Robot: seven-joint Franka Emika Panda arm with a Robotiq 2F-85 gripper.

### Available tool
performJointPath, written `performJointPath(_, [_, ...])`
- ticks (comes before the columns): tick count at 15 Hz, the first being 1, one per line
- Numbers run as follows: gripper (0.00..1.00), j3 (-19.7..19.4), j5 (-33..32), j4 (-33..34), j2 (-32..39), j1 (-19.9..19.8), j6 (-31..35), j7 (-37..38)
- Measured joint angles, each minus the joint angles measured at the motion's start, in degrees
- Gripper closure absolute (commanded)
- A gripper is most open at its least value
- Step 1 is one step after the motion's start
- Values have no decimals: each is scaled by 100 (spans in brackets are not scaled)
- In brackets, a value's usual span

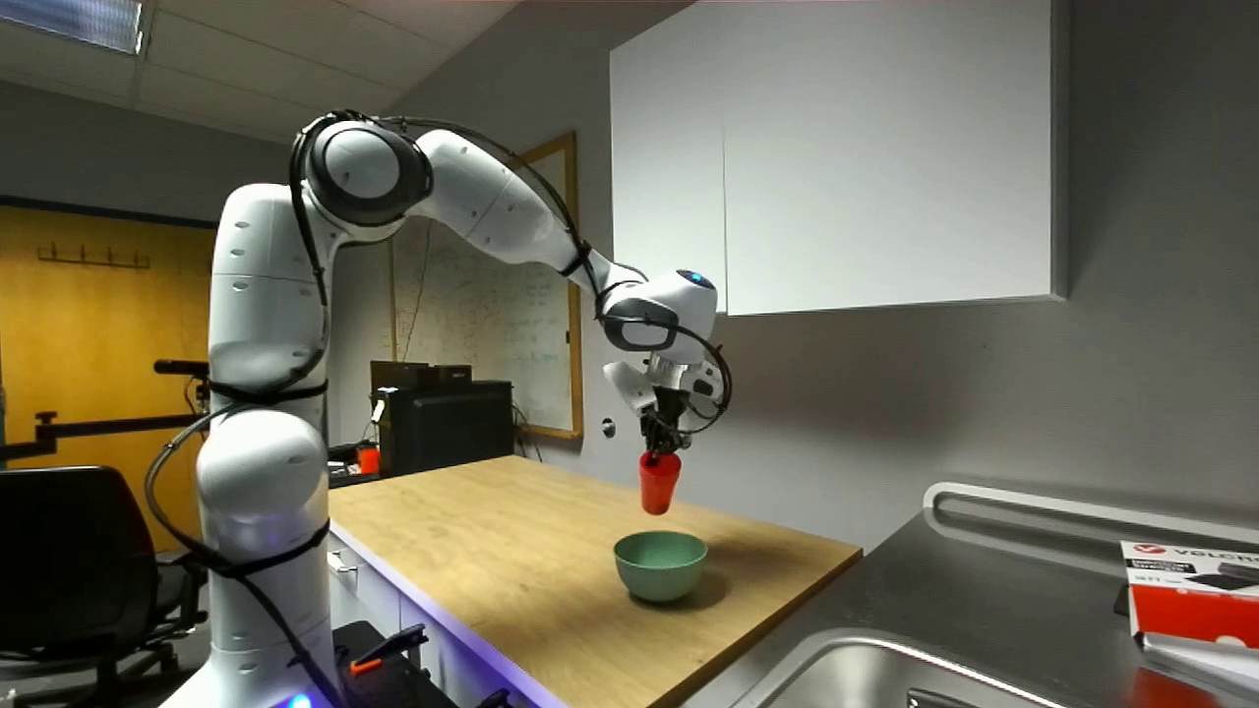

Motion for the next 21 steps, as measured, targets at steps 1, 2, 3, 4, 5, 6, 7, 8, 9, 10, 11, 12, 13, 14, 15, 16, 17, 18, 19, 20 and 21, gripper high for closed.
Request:
performJointPath(1, [98,-74,294,-89,1,-77,-13,-309])
performJointPath(2, [98,-146,577,-175,1,-152,-41,-606])
performJointPath(3, [98,-218,881,-262,2,-228,-94,-904])
performJointPath(4, [98,-295,1182,-340,2,-301,-194,-1199])
performJointPath(5, [98,-370,1468,-417,1,-375,-314,-1485])
performJointPath(6, [98,-446,1705,-488,1,-443,-436,-1731])
performJointPath(7, [98,-523,1904,-562,-4,-508,-552,-1949])
performJointPath(8, [98,-603,2078,-639,-22,-561,-666,-2140])
performJointPath(9, [98,-676,2235,-722,-56,-610,-766,-2307])
performJointPath(10, [98,-743,2369,-806,-102,-655,-861,-2450])
performJointPath(11, [98,-814,2506,-898,-158,-699,-961,-2586])
performJointPath(12, [98,-884,2635,-986,-214,-736,-1063,-2712])
performJointPath(13, [98,-953,2773,-1071,-262,-771,-1177,-2838])
performJointPath(14, [98,-1019,2910,-1155,-303,-805,-1295,-2963])
performJointPath(15, [98,-1088,3052,-1234,-333,-836,-1430,-3093])
performJointPath(16, [98,-1148,3183,-1301,-349,-867,-1571,-3220])
performJointPath(17, [98,-1208,3311,-1359,-352,-896,-1729,-3349])
performJointPath(18, [98,-1262,3435,-1413,-348,-928,-1903,-3477])
performJointPath(19, [98,-1314,3569,-1461,-335,-965,-2101,-3618])
performJointPath(20, [98,-1364,3680,-1494,-312,-998,-2301,-3756])
performJointPath(21, [98,-1412,3793,-1522,-274,-1037,-2530,-3902])
